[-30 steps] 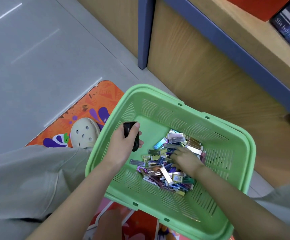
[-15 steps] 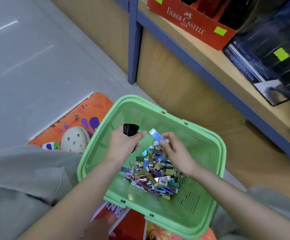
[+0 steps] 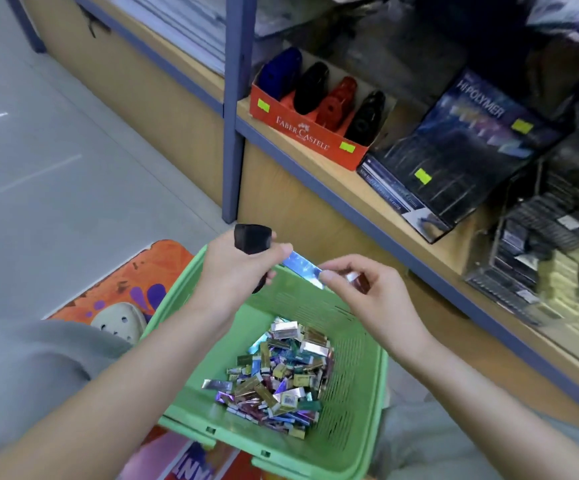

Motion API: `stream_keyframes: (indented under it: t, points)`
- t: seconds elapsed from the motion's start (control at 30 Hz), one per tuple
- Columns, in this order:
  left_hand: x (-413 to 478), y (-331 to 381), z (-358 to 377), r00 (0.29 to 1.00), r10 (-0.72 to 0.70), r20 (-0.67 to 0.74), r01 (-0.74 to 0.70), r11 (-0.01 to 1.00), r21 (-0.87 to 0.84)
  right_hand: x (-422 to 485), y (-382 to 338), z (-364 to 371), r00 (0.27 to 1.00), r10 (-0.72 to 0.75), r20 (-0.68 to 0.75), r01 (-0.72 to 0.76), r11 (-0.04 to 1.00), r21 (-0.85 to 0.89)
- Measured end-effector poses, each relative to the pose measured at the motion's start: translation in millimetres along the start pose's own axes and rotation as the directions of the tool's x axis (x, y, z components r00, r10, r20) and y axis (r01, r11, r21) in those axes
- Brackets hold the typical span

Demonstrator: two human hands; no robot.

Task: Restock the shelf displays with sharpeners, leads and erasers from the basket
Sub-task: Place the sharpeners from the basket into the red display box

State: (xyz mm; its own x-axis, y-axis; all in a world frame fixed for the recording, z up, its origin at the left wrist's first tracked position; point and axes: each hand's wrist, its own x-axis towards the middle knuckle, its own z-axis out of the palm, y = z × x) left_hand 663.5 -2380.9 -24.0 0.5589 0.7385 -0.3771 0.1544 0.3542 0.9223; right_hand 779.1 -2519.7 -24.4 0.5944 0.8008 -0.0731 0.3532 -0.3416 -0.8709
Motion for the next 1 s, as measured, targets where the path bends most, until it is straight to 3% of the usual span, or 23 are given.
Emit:
stream_keyframes:
  t: [0.13, 0.23, 0.33, 0.43, 0.53, 0.67, 0.83, 1.0]
  points:
    - [-6.9, 28.8, 10.5, 0.952, 0.124, 0.278, -0.193, 0.951, 0.239, -5.5, -23.1, -9.6, 0.995, -0.072, 0.066, 0.08, 0.988, -0.131]
    - [-8.9, 46.3, 20.9, 0.913, 0.188, 0.362, -0.303, 0.907, 0.293, -3.8, -33.8, -19.8, 0.995, -0.079, 0.062, 0.088, 0.98, -0.177]
    - [-3.2, 59.4, 24.0, 0.912, 0.234, 0.337, -0.344, 0.883, 0.32, 5.6, -37.6, -44.9, 0.998, -0.059, -0.009, 0.055, 0.965, -0.257]
    - [10.3, 68.7, 20.5, 0.942, 0.182, 0.282, -0.262, 0.923, 0.281, 29.6, -41.5, -83.1, 0.975, -0.051, -0.216, -0.018, 0.953, -0.304]
    - [28.5, 68.8, 17.1, 0.948, 0.215, 0.236, -0.274, 0.928, 0.254, 66.6, -44.7, -118.7, 0.9, -0.1, -0.425, -0.059, 0.937, -0.345]
    - [50.9, 65.8, 21.0, 0.919, 0.306, 0.249, -0.371, 0.885, 0.28, 117.6, -39.8, -149.6, 0.776, -0.189, -0.601, -0.087, 0.913, -0.399]
    - [70.8, 65.6, 34.9, 0.93, 0.324, 0.174, -0.364, 0.878, 0.311, 166.3, -27.0, -164.8, 0.679, -0.241, -0.694, -0.183, 0.859, -0.478]
    - [86.3, 70.4, 49.4, 0.906, 0.366, 0.212, -0.42, 0.844, 0.334, 195.1, -10.6, -174.7, 0.741, -0.18, -0.647, -0.277, 0.796, -0.538]
